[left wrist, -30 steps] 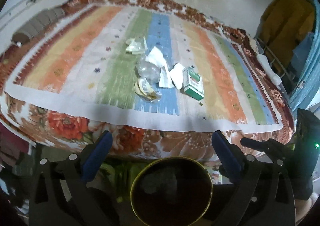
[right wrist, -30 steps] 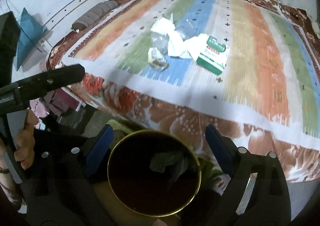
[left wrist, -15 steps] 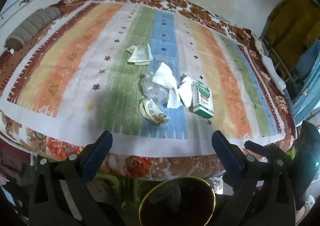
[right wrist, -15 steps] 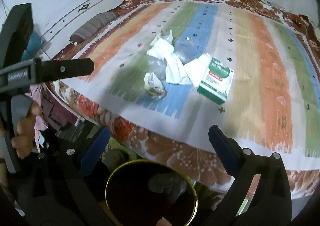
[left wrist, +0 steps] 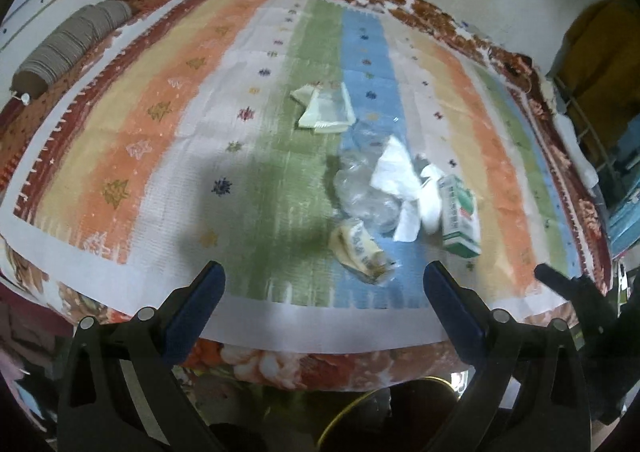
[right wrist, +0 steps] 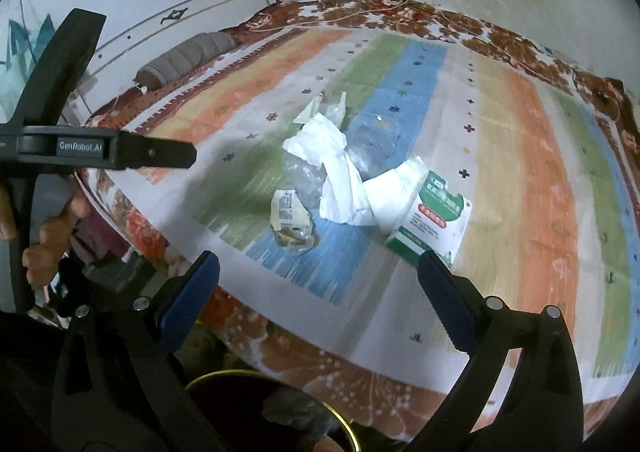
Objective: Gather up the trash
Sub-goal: 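Move both open tools back toward the remaining trash on the bed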
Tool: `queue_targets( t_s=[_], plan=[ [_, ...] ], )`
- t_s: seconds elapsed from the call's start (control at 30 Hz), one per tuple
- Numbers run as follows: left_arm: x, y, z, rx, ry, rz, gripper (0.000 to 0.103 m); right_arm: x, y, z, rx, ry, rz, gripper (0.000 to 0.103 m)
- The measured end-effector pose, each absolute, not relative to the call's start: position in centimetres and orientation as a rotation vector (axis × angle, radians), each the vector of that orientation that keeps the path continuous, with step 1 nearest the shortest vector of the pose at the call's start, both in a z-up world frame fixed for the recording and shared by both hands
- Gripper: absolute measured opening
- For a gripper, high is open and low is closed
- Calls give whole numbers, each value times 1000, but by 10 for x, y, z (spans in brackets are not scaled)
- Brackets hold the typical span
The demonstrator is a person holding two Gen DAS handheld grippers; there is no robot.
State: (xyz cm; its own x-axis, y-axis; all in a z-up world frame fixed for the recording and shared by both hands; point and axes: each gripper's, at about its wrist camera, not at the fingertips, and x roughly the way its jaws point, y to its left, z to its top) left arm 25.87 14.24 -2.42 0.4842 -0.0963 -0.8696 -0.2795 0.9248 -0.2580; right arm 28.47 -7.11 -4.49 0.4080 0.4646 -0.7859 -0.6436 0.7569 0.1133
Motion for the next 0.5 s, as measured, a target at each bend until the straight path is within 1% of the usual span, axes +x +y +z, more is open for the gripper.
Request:
queue_targets(
  t_s=[0.27,0.43,0.5],
  plan=[
    [272,150,-53,-360,1130,127,96,310,-60,-62,-183,949,699,94],
    [280,157,-72,-420,1135,78,96,323,-49,-69,-176,944,711,93],
    [282,157,-78,-430,1136,59,96,326,-42,-73,-205,940,711,88]
  ],
)
